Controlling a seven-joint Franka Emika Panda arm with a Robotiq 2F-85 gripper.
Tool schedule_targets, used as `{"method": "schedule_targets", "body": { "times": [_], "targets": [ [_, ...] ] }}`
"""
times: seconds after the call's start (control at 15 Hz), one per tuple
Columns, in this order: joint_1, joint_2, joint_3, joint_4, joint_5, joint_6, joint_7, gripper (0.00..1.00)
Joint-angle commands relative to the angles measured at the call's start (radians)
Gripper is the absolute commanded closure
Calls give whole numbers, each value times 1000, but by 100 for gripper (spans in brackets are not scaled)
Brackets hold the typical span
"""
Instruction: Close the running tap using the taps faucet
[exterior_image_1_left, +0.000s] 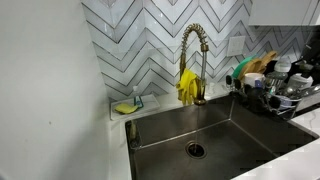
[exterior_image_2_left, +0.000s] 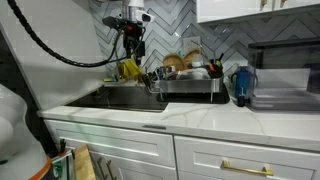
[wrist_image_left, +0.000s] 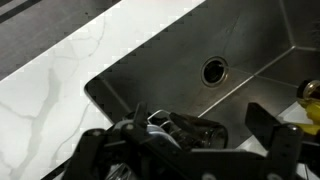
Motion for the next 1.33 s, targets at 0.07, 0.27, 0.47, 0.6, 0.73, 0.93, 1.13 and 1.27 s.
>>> {"method": "schedule_targets", "body": {
  "times": [0.07,0.27,0.47,0.6,0.73,0.93,1.13,1.27],
  "targets": [
    [-18,30,15,29,16,-27,-11,0],
    [-18,43,15,40,19,-32,-14,0],
    [-6,55,23,44,55,34,-30,0],
    [21,101,30,68,139,106,-74,0],
    [52,168,39,105,252,146,-124,0],
    [73,289,67,187,319,156,-202,0],
    [72,426,110,299,264,165,-255,0],
    [72,511,137,379,238,186,-286,0]
  ]
}}
